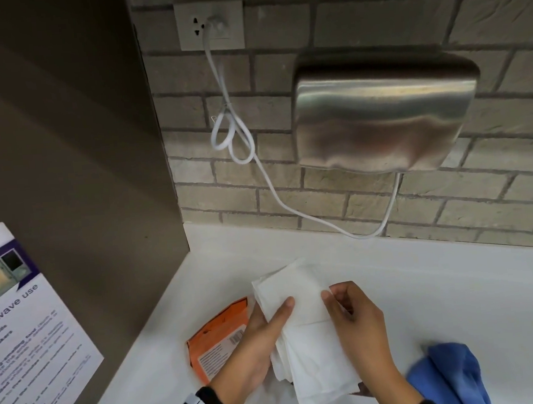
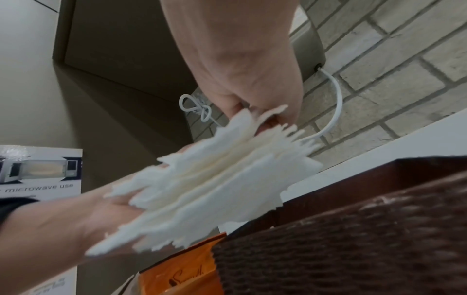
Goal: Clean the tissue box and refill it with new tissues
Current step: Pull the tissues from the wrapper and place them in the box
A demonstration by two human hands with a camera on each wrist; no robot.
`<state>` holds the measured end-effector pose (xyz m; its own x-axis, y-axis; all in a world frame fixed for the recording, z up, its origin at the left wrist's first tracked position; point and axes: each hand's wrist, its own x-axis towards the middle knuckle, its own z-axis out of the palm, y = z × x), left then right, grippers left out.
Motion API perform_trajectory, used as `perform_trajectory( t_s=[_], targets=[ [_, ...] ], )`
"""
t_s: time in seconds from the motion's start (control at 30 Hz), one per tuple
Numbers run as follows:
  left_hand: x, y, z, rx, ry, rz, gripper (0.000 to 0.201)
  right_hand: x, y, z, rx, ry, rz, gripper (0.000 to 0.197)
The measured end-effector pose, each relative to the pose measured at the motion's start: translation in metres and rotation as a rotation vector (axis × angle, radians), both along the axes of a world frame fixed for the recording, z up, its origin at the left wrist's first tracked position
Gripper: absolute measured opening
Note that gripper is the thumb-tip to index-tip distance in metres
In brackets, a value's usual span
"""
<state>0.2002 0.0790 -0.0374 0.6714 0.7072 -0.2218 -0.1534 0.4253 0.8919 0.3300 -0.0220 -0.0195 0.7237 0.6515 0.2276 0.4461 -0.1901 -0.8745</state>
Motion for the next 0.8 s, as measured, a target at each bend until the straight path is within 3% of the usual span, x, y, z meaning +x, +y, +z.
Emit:
perform_trajectory(
  t_s=[0.17,0.33,0.47,0.57,0.67,0.8],
  targets=[
    [-0.002,0.002,0.0,-0.009,0.013,-0.002,0.069,-0.001,0.002,0.006,-0.052,-0.071,0.035,0.011],
    [-0.002,0.0,0.007,0.004,0.03,-0.045,0.063,0.0,0.009,0.016,-0.013,0.026,0.064,0.002],
    [-0.005,0.0,0.009,0.031,0.055,-0.093,0.064,0.0,0.012,0.021,-0.084,0.068,0.106,0.027],
    [-0.008,0.001,0.009,0.069,0.074,-0.154,0.062,0.002,0.016,0.023,-0.164,0.077,0.113,0.035],
    [-0.009,0.001,0.007,0.095,0.082,-0.179,0.064,0.005,0.02,0.022,-0.153,0.064,0.12,0.023],
    [-0.008,0.003,0.007,0.026,0.068,-0.153,0.056,0.006,0.022,0.02,0.009,0.086,0.095,0.015]
  ],
)
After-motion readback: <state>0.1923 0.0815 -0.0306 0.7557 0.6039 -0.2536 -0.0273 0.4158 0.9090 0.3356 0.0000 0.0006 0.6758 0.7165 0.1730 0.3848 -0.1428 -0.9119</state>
